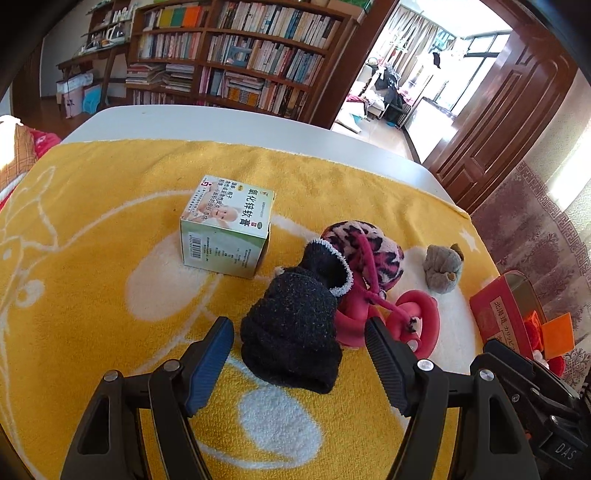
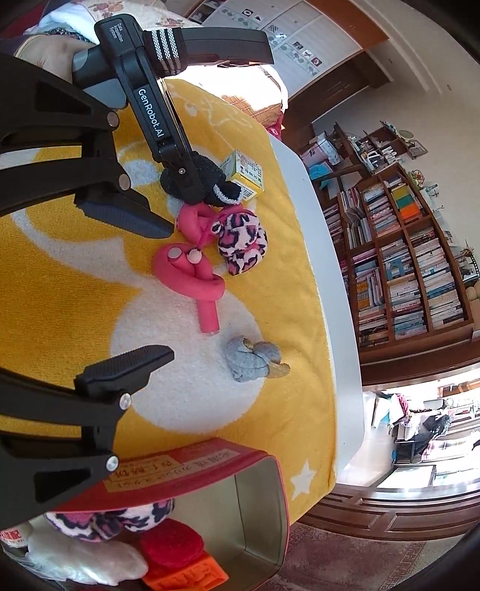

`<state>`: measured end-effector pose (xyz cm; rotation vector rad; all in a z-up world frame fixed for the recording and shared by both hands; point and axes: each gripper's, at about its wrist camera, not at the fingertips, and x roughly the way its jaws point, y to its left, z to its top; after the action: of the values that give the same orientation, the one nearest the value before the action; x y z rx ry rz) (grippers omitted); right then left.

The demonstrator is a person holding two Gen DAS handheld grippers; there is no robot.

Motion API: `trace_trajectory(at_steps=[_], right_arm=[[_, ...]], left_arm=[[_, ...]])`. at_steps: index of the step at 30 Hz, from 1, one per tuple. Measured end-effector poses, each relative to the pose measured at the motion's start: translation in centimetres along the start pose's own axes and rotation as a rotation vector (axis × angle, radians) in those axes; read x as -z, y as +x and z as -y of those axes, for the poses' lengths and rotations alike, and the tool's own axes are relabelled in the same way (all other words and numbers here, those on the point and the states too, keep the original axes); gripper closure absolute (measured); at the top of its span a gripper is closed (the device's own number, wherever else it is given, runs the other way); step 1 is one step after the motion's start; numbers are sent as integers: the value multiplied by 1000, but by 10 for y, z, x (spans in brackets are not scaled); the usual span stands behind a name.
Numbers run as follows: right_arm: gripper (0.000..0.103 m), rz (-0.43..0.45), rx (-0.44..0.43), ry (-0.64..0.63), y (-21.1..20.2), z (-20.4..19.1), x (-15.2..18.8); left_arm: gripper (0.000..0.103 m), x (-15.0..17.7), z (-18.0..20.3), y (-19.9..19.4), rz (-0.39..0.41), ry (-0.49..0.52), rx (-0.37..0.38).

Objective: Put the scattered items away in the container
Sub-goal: 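Grasp the black knit sock with the left gripper, then grasp the pink knotted foam tube with the right gripper while the left gripper lifts the sock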

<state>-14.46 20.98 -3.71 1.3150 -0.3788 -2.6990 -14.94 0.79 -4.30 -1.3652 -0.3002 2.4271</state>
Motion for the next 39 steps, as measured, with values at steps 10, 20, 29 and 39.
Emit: trace_trajectory(at_steps=[10, 20, 29, 39], right_arm=[[39, -47, -23, 4, 32, -6, -9], [39, -92, 42, -84, 65, -30, -9], [55, -55, 125, -163, 60, -35, -4], [55, -10, 95, -102, 25, -19, 2]], left_arm=[[51, 3, -16, -21, 42, -41, 24], [51, 4, -20, -27, 46, -56, 35], [51, 7, -20, -17, 22, -48, 18], [51, 11, -12, -8, 12, -20, -3]])
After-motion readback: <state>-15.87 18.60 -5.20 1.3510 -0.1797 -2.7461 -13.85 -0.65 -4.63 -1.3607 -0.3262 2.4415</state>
